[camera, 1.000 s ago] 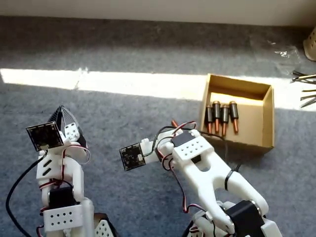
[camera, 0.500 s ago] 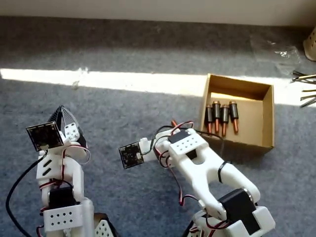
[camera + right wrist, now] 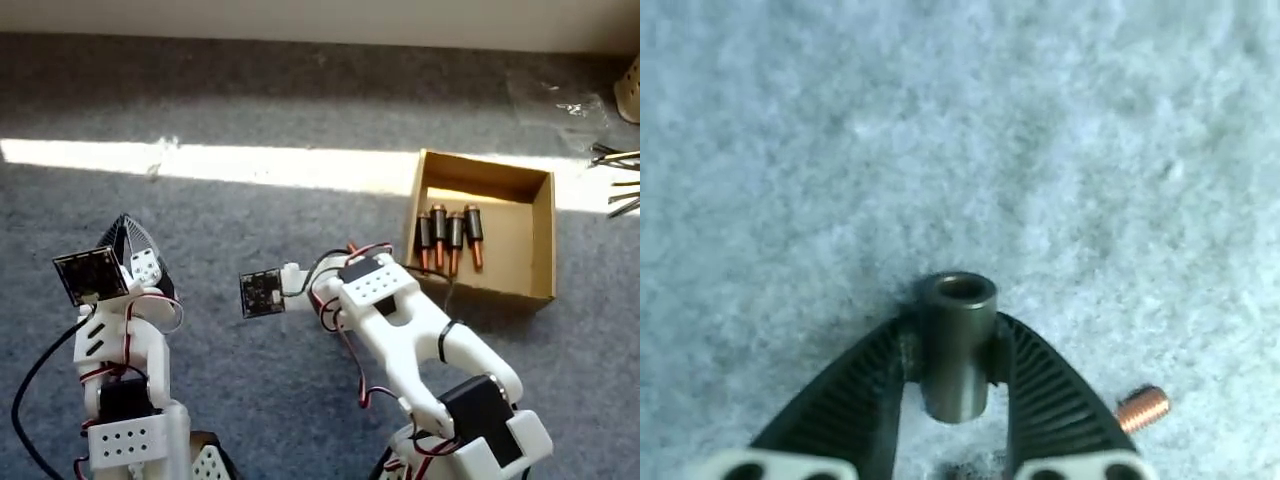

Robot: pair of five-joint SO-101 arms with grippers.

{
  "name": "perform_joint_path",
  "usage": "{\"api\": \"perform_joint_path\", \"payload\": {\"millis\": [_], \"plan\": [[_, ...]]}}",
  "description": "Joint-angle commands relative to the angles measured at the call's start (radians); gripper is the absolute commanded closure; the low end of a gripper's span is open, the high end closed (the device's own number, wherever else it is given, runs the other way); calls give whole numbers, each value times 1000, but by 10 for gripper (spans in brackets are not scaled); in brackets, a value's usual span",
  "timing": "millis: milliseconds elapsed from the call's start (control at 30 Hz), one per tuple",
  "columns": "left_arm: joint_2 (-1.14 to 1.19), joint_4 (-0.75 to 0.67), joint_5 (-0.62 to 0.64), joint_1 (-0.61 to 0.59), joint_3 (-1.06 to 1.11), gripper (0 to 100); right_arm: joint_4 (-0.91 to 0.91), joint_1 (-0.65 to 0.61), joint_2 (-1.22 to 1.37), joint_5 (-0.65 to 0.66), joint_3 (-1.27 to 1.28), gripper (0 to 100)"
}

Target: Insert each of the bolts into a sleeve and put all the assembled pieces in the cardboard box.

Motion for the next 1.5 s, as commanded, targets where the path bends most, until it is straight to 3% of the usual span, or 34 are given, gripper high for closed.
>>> {"api": "perform_joint_path", "payload": {"millis": [0, 300, 500, 700, 1133, 1467], "plan": [[-15, -23, 2, -5, 2, 973, -13, 4, -4, -32, -51, 995], [-15, -23, 2, -5, 4, 973, -13, -18, -7, -41, -59, 994], [-15, -23, 2, -5, 4, 973, -8, -21, -7, -180, -170, 994], [-15, -23, 2, -5, 4, 973, -7, -24, -7, -236, -243, 994], [-15, -23, 2, -5, 4, 973, -12, -24, -150, -615, -297, 994], [-15, -23, 2, -5, 5, 973, -12, -24, -315, -732, -294, 994]]}}
